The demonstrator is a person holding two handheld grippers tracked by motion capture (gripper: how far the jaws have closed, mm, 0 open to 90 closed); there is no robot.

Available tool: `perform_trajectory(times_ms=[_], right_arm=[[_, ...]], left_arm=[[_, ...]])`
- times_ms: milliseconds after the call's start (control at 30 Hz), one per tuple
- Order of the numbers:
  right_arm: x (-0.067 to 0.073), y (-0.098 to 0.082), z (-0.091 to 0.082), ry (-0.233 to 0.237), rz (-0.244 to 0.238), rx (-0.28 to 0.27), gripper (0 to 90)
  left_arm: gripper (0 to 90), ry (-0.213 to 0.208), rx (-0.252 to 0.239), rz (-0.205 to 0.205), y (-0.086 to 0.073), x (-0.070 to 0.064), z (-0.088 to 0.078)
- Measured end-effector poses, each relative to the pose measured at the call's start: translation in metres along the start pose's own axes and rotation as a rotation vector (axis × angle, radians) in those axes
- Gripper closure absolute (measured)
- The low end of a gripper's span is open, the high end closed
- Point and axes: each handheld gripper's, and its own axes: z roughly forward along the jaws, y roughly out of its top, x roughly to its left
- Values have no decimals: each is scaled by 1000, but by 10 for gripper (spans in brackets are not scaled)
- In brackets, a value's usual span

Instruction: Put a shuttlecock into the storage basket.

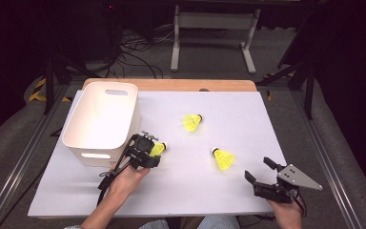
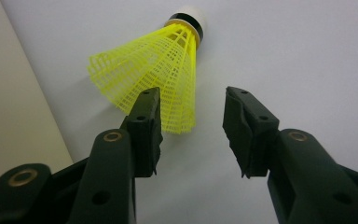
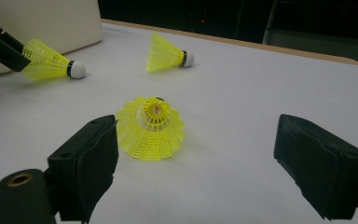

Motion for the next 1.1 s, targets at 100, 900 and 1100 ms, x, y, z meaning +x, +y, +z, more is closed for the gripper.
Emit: perform_trajectory(times_ms=[100,900,1100], right_arm=[[0,0,0,-1,6,2,143],[0,-1,1,2,5,11,143],[0,-1,1,1,2,11,143]], left_arm=[[599,1,4,8,1,2,3],[875,-32,58,5,9,6,18],[891,-31,52,23,9,5,17]])
